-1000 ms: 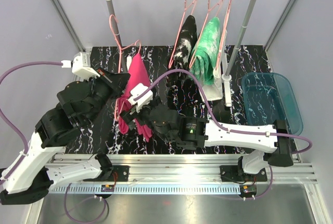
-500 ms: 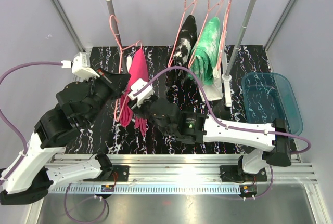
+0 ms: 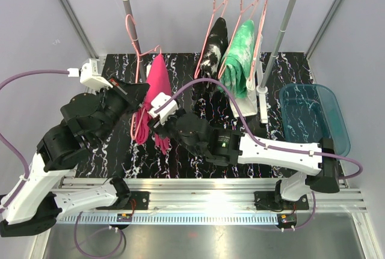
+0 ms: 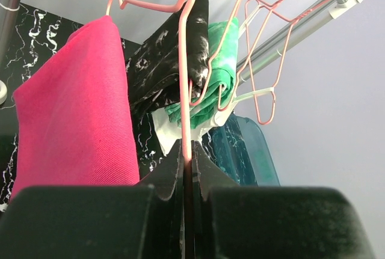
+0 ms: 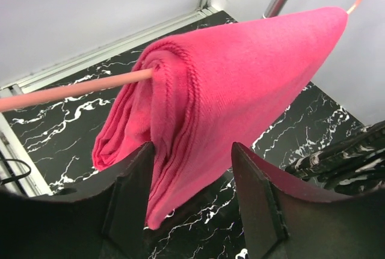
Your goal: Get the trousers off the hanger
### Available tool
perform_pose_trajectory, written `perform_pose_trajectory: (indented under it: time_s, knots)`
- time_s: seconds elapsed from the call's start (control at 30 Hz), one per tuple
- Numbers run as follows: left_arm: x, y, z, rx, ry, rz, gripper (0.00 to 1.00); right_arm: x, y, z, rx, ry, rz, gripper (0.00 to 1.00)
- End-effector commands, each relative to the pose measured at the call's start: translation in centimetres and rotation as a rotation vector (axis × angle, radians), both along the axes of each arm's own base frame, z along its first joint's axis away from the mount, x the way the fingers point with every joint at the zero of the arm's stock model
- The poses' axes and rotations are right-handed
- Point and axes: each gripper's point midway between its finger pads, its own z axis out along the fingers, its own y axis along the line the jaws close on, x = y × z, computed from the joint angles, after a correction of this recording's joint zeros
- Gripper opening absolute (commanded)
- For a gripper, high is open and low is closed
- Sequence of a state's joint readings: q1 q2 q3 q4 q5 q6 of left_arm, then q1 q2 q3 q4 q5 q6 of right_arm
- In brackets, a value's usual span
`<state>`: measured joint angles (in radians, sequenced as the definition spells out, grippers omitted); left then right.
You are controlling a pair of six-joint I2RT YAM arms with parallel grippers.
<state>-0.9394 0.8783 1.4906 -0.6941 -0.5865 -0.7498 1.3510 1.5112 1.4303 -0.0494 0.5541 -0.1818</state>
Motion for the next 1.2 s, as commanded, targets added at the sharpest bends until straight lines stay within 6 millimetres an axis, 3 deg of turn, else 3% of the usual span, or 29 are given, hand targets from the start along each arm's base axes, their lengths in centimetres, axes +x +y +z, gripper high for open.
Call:
perform_pose_trajectory:
  time_s: [0.0,0.13,0.27,0.47,0.8,1.1,1.17]
  knots:
    - [-0.9,0.9,7.8,-0.251,-0.172,-0.008,0.0,1.4,-0.1,2.8,0.076,-0.024,-0.06,0.64]
    - [-0.8,0.9,7.6,-0.255,-0.165,-0.003,0.0,1.5,0.7,4.2,0.118,-0.019,-0.058,0.72]
    - [-0.9,1.2,7.6,-0.252,-0.167,0.005,0.0,1.5,1.3,4.1,0.132,0.003,-0.042,0.76]
    - [-1.3,1.7,8.0,-0.261,-0.182,-0.004,0.0,2.8,0.9,3.5,0.086,-0.025,-0.088,0.63]
    - [-1.4,2.1,8.2,-0.233,-0.189,0.007,0.0,1.0,0.6,2.4,0.021,-0.014,0.034,0.61]
    - [-1.7,1.3,7.9,-0.251,-0.178,-0.034,0.0,3.3,0.3,2.7,0.009,-0.081,-0.079,0.61]
    - [-1.8,1.1,8.0,-0.265,-0.177,-0.046,0.0,3.9,0.6,4.0,0.056,-0.112,-0.113,0.62]
